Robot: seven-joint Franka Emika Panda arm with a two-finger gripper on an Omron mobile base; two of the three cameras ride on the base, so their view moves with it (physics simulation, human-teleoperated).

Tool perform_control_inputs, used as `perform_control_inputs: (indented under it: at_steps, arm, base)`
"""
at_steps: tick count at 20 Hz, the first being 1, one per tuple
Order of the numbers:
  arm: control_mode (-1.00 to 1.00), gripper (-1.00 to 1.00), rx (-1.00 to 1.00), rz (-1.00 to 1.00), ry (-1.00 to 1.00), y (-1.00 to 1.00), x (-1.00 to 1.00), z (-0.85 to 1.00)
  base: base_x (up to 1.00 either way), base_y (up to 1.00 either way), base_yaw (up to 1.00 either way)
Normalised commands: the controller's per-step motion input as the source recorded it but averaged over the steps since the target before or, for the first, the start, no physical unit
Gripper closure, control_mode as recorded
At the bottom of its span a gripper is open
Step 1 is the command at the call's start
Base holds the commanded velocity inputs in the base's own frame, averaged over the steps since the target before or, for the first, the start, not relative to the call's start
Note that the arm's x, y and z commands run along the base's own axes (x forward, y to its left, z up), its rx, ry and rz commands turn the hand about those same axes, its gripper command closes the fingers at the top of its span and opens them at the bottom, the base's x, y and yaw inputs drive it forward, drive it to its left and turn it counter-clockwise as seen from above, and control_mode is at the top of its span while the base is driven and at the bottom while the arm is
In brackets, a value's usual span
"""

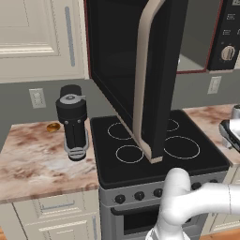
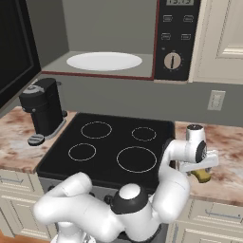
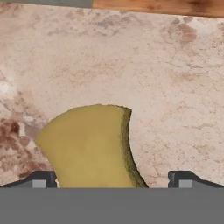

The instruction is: Place the sponge inside the microwave to prepare for sanitizing.

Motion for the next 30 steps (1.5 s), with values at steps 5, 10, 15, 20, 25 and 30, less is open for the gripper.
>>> perform_control_inputs:
  at_steps: [5,10,15,20,25,30]
  arm:
    - [-1.00,1.00,0.00,0.09,0.00,-0.02,0.00,-0.02]
    - [-1.00,1.00,0.01,0.04,0.03,-0.05,0.05,0.00]
    - [-1.00,1.00,0.00,0.00,0.00,-0.04,0.00,0.01]
    - [-1.00,1.00,0.04,0.00,0.00,0.00,-0.34,0.71]
    - [-1.00,1.00,0.01,0.00,-0.02,-0.01,-0.77,0.98]
    - [-1.00,1.00,0.00,0.00,-0.01,0.00,-1.00,0.76]
  base:
    - [0.00,0.00,0.00]
    - [0.00,0.00,0.00]
    - [0.00,0.00,0.00]
    - [0.00,0.00,0.00]
    - [0.00,0.00,0.00]
    - [0.00,0.00,0.00]
